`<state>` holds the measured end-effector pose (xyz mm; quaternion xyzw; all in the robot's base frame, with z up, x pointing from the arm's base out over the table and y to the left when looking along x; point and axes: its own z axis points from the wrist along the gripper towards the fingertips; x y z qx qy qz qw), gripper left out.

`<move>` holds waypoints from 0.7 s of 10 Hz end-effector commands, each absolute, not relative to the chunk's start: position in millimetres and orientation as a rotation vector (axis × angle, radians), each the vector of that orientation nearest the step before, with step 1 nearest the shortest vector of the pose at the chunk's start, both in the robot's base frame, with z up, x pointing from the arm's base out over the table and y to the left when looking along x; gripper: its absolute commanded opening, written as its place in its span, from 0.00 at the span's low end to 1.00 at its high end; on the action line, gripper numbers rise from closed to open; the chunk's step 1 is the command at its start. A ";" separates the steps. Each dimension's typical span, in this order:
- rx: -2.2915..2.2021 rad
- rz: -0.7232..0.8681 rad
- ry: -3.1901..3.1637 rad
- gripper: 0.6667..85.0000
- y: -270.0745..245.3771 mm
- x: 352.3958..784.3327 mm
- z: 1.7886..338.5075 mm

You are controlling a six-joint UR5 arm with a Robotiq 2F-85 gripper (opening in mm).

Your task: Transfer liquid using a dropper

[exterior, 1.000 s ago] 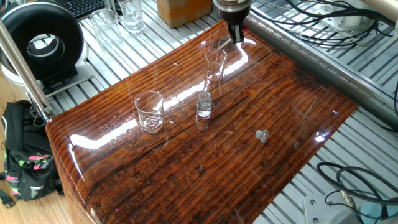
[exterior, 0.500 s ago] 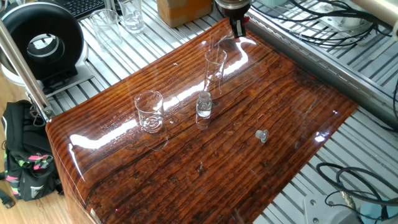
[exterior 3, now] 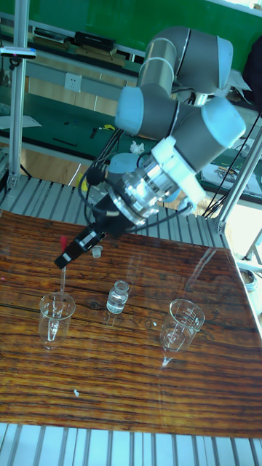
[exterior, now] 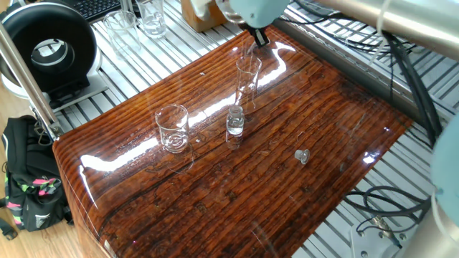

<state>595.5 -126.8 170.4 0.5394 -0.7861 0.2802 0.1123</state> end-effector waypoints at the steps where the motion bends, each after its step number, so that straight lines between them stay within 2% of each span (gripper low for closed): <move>1: 1.606 0.785 -2.255 0.02 -143.8 587.6 141.9; 7: 1.605 0.754 -2.260 0.02 -142.2 583.8 128.6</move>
